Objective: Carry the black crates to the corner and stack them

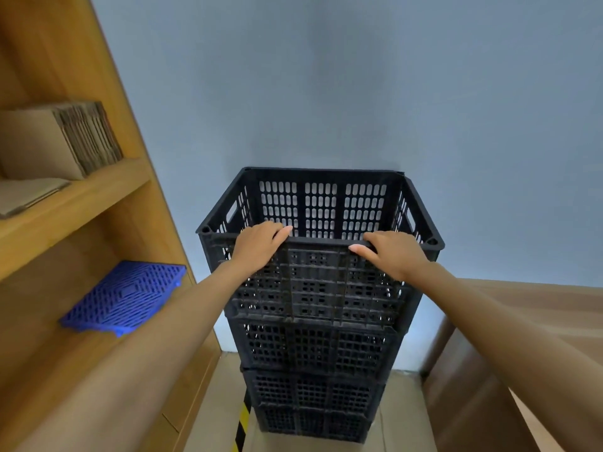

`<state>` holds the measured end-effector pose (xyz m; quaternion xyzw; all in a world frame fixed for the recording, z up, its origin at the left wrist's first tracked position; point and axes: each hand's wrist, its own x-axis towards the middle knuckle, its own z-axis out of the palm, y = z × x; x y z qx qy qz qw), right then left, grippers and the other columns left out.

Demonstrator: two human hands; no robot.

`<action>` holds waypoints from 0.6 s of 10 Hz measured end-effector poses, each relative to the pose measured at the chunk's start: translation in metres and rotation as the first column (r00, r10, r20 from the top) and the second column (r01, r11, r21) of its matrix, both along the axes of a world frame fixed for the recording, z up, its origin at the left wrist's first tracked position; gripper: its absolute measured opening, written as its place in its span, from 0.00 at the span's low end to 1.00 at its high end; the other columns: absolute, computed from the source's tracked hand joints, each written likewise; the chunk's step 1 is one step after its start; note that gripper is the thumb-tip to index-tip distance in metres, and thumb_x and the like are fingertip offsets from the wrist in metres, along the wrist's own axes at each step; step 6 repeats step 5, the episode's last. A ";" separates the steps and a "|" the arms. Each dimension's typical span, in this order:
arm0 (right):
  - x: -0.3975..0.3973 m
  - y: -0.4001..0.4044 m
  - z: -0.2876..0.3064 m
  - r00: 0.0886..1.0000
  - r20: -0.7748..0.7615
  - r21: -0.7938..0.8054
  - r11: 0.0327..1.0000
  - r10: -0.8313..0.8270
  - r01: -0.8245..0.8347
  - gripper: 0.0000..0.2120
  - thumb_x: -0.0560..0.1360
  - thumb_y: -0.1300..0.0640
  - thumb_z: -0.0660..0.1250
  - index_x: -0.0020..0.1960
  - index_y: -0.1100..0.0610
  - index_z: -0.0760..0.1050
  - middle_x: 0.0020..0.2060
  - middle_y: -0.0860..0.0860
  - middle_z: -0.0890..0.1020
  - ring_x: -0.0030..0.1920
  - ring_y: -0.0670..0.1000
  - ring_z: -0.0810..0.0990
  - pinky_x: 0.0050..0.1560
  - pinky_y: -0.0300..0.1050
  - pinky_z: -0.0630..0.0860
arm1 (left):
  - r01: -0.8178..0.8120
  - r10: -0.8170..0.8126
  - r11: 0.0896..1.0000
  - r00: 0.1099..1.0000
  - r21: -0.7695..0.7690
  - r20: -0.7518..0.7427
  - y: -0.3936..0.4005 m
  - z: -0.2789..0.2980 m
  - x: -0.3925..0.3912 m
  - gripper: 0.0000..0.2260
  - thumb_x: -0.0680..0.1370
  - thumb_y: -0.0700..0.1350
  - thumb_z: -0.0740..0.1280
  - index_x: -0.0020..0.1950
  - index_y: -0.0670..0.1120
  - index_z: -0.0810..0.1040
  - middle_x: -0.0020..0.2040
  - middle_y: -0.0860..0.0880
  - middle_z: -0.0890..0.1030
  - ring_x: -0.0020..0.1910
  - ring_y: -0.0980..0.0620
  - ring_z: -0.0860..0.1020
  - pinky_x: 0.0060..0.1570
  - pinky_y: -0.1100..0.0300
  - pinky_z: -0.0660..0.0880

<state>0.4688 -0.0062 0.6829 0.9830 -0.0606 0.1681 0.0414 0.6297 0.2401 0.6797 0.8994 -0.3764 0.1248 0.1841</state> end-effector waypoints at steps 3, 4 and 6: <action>0.007 0.003 0.034 0.993 -0.092 0.157 0.984 -0.073 0.086 0.26 0.78 0.33 0.46 0.46 0.48 0.75 0.36 0.48 0.81 0.39 0.50 0.80 0.44 0.49 0.79 | 0.070 -0.066 0.997 0.986 0.022 -0.156 -0.011 0.030 0.013 0.16 0.82 0.52 0.57 0.39 0.49 0.77 0.37 0.53 0.80 0.38 0.53 0.78 0.43 0.55 0.75; 0.018 0.008 0.050 0.998 -0.015 0.244 0.967 -0.068 0.070 0.15 0.80 0.41 0.53 0.47 0.48 0.74 0.38 0.46 0.82 0.39 0.48 0.81 0.46 0.50 0.80 | 0.137 -0.143 0.990 0.965 -0.043 -0.219 -0.019 0.045 0.018 0.12 0.81 0.51 0.58 0.43 0.53 0.79 0.38 0.55 0.82 0.39 0.57 0.80 0.48 0.51 0.80; 0.029 0.011 0.059 0.997 0.027 0.433 0.900 -0.067 0.049 0.09 0.79 0.45 0.57 0.48 0.46 0.75 0.40 0.45 0.83 0.41 0.47 0.82 0.47 0.51 0.80 | 0.173 -0.187 0.982 0.952 -0.075 -0.242 -0.023 0.061 0.025 0.10 0.80 0.51 0.60 0.45 0.55 0.79 0.39 0.57 0.82 0.40 0.57 0.82 0.49 0.49 0.81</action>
